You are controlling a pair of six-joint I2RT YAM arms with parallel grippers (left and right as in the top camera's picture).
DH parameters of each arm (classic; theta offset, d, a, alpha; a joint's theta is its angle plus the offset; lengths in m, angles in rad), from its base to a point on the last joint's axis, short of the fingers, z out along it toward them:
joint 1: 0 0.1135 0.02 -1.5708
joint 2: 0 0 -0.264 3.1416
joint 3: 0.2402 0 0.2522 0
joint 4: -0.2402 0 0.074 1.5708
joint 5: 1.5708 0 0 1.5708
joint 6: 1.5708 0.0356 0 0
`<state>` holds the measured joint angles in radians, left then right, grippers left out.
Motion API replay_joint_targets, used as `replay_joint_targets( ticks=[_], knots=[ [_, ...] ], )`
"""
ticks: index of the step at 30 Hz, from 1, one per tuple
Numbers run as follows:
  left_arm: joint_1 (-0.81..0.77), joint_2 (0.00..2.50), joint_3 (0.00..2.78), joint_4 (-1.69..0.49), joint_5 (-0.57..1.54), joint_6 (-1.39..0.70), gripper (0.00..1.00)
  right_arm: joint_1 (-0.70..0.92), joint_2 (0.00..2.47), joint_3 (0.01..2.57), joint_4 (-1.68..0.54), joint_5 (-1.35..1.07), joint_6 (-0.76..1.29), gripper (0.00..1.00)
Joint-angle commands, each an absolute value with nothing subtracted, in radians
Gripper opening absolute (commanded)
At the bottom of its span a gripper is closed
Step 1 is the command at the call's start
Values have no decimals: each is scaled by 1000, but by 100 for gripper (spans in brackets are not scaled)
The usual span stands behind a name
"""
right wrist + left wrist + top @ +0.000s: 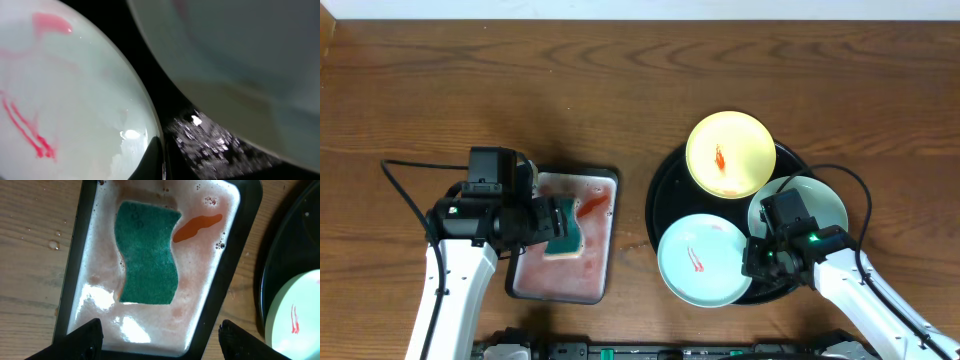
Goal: Clean dirty plates on tray and stack at the side
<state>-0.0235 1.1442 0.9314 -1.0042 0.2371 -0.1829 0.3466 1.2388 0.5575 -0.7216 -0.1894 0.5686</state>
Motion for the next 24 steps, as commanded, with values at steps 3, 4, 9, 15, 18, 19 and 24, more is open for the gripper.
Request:
replay_joint_targets(
  ticks=[3,4,9,15,18,19,24],
  knots=[
    [-25,1140,956,-1004,235,-177,75,355,1235,574,-613,-163,534,1],
    [-25,1140,956,-1004,235,-177,75,355,1235,574,-591,-144,534,1],
    [-25,1140,956,-1004,235,-177,75,355,1239,573,-564,15,633,1],
    [-25,1140,956,-1003,235,-177,77,355,1308,573,-521,41,651,1],
    [-25,1140,956,-1004,235,-177,80,355,1354,573,-510,-47,643,6],
    [-25,1140,956,-1004,235,-177,81,355,1361,573,-498,-75,610,11],
    [-25,1144,955,-1004,235,-176,81,354,1329,609,-484,-147,428,27]
  ],
)
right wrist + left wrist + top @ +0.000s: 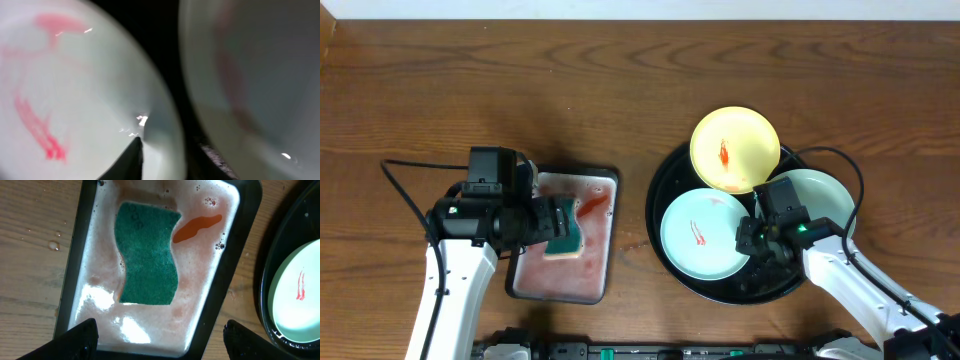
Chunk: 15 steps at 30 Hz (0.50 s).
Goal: Clean dirty plates on tray and stack at the side
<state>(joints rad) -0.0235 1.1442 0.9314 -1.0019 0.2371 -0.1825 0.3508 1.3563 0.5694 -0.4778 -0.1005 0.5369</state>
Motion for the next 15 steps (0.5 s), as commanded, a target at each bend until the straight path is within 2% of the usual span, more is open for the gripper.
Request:
replay_joint_targets(
  ticks=[1,6,15],
  knots=[
    [-25,1146,954,-1003,235,-176,81,353,1314,623,-496,-146,402,29],
    [-25,1187,945,-991,234,-177,79,350,1242,676,-526,-147,328,35],
    [-25,1401,873,-855,171,-263,63,351,1154,693,-561,-147,324,40]
  ],
)
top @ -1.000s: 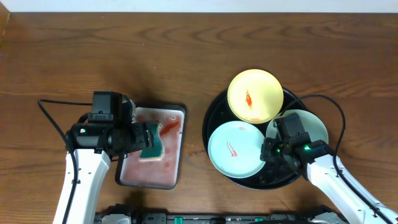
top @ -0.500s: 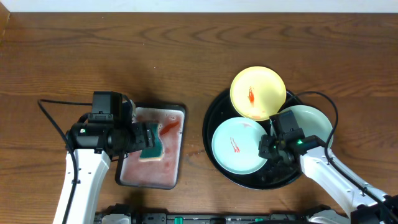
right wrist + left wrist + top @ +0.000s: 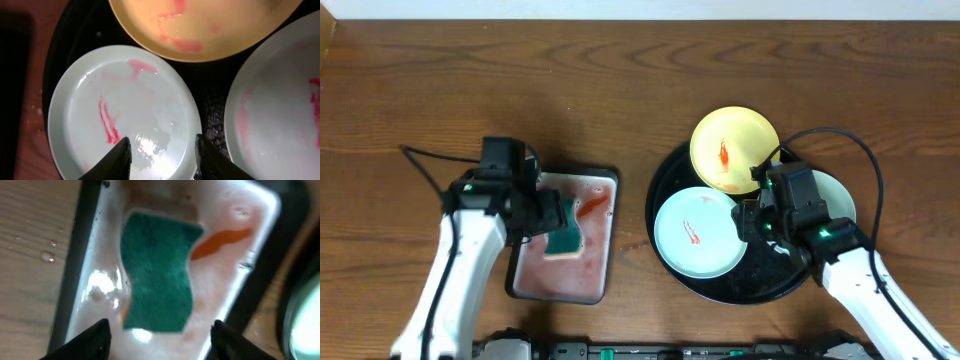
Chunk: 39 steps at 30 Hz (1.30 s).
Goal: Clean dirty plates on tray and stack at the side
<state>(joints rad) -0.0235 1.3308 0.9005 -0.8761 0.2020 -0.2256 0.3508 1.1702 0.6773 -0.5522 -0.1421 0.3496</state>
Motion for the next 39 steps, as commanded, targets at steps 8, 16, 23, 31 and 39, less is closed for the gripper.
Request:
replay_joint_targets(
  ticks=[8,16,23,31,39],
  knots=[
    [-26,1666,872,-744,200,-279,31,351,1154,693,-602,-147,325,41],
    [-25,1717,899,-751,216,-279,7,351,1154,693,-603,-147,326,42],
    [-26,1591,1023,-919,217,-286,45,351,1154,693,-604,-147,325,44],
    [-62,1556,979,-940,216,-286,51,350,1154,693,-602,-147,325,49],
    [-102,1588,787,-696,23,-350,51,351,1154,693,-641,-150,319,62]
  ],
)
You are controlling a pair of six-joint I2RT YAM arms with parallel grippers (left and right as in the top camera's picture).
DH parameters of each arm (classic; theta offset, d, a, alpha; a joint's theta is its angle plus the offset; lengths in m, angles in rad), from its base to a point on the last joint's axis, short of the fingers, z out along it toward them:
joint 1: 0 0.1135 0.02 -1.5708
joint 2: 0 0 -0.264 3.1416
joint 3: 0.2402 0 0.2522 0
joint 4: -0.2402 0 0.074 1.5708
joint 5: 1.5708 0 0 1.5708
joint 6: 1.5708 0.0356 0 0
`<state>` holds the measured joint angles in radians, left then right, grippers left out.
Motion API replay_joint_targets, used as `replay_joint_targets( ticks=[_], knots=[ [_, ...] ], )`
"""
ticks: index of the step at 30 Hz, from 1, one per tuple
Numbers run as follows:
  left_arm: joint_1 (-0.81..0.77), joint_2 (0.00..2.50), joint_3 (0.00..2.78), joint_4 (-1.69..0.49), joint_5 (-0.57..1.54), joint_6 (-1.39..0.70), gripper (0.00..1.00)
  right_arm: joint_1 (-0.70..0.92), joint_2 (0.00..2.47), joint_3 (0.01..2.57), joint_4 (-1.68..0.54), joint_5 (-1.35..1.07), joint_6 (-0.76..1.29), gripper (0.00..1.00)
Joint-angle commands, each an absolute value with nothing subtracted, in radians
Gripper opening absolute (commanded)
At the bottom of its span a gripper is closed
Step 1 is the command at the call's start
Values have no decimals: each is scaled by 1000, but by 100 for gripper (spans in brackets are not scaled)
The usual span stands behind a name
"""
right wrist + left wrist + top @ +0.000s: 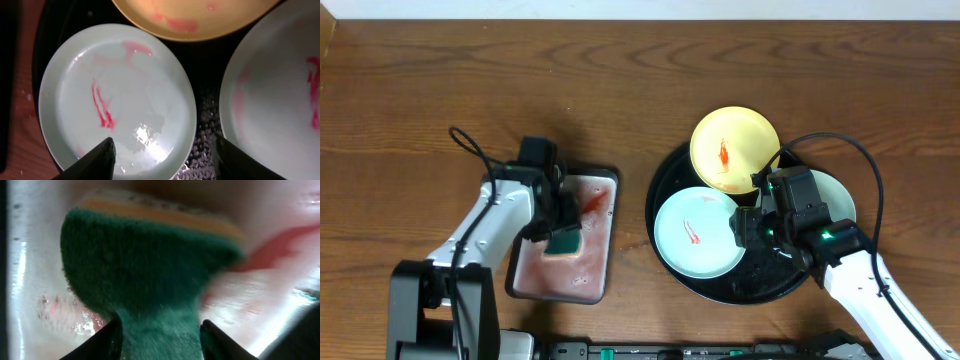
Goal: Clean dirty plates on tray and stack at the side
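A green sponge with an orange base (150,270) lies in the soapy pink tub (610,232). My left gripper (159,341) is low in the tub, its fingers pressed against both sides of the sponge (563,241). On the round black tray (656,195) sit a pale green plate (115,100) with red streaks, a yellow plate (734,150) with a red smear, and a third pale plate (280,90). My right gripper (162,160) hangs open above the near pale plate (695,233), holding nothing.
A red smear (592,203) floats in the tub's far right corner. The third plate (838,200) is partly hidden under my right arm. Bare wooden table (620,90) stretches behind the tub and tray and to the far left.
My left gripper has come down from above the tub onto the sponge, and its fingers stand closer together. The right gripper sits almost where it was, open over the pale plate.
The right gripper was low at the pale plate's edge while that plate overhung the tray's front. The plate then lay further inside the tray, and the gripper stood open above it. The left gripper hovered open over the tub, and now grips the sponge.
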<state>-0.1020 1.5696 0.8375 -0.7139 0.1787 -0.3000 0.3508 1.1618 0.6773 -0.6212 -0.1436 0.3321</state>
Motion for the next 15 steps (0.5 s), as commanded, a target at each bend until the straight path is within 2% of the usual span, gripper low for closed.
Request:
replay_joint_targets(
  ticks=[1,4,7,8,9,15],
  knots=[
    [-102,1588,783,-693,-1,-362,51,351,1154,693,-648,-150,311,62],
    [-102,1588,783,-661,52,-379,45,351,1158,691,-651,-149,309,64],
    [-115,1588,782,-619,116,-379,25,351,1176,691,-647,-148,310,64],
    [-123,1588,782,-612,116,-379,13,351,1181,691,-647,-148,313,64],
    [-133,1588,781,-606,116,-374,8,351,1188,691,-647,-148,318,64],
    [-181,1587,798,-632,116,-348,7,351,1229,691,-648,-147,318,62]
  ],
)
